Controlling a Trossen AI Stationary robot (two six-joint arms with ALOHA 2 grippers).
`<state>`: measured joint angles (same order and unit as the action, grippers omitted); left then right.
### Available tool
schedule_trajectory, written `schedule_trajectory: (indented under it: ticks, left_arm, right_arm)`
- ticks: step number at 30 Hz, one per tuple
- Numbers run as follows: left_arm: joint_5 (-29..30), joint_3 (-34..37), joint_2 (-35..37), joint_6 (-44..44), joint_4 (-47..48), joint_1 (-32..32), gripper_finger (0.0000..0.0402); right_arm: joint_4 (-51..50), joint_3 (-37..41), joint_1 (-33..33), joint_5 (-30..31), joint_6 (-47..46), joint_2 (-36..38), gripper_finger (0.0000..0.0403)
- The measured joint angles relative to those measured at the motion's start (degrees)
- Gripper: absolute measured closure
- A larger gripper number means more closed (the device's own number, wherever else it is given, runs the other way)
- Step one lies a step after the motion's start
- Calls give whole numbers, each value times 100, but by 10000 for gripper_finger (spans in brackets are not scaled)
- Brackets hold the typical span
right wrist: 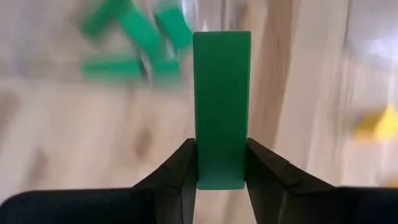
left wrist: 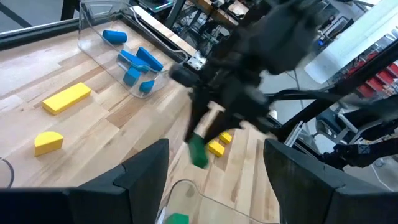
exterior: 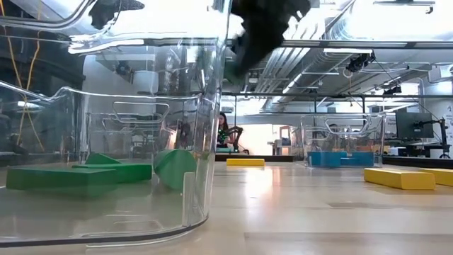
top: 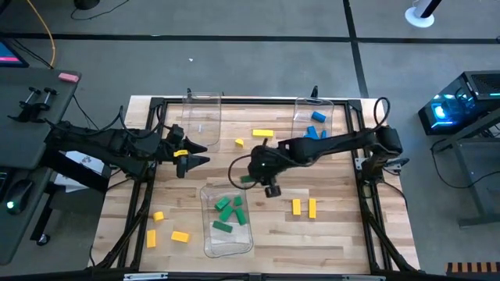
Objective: Sort blocks
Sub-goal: Put the green block into the bottom transparent bin, then put the yellow block into the top left transparent bin
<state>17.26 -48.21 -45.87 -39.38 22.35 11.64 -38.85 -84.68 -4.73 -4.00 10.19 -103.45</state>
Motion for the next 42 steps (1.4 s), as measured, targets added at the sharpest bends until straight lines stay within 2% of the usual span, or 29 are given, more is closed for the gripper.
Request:
schedule_trajectory:
  ticks: [5,13,15,19,22,28,33,37,40,42]
  left_arm:
    - [-1,0,0,-83,4,0,154]
    - [36,0,0,-104,9,0,154]
    - [61,0,0,-126,-4,-3,154]
    - [123,0,2,-165,-5,-4,154]
    - [127,0,2,-250,-8,-4,154]
    - [-8,0,0,-254,4,-1,154]
    - [24,0,0,38,7,-2,154]
    - [109,0,-39,96,23,-2,154]
    - [-333,0,-115,91,25,4,154]
    - [-1013,0,-207,7,163,50,154]
  right_arm:
    - [1207,0,-430,-363,86,-81,302]
    - [2259,0,-850,-269,430,-381,302]
    - [2521,0,-900,-247,442,-514,284]
    - [3084,0,-938,-231,514,-791,221]
    - [3110,0,-932,-211,526,-886,191]
    - [2683,-189,-932,717,585,-676,178]
    - [1344,-909,-843,1746,68,-371,184]
    - [245,-1291,-678,1837,-705,-227,190]
    - [-437,-1359,-613,1787,-1157,-73,194]
    - [-943,-1360,-614,1805,-1233,-10,195]
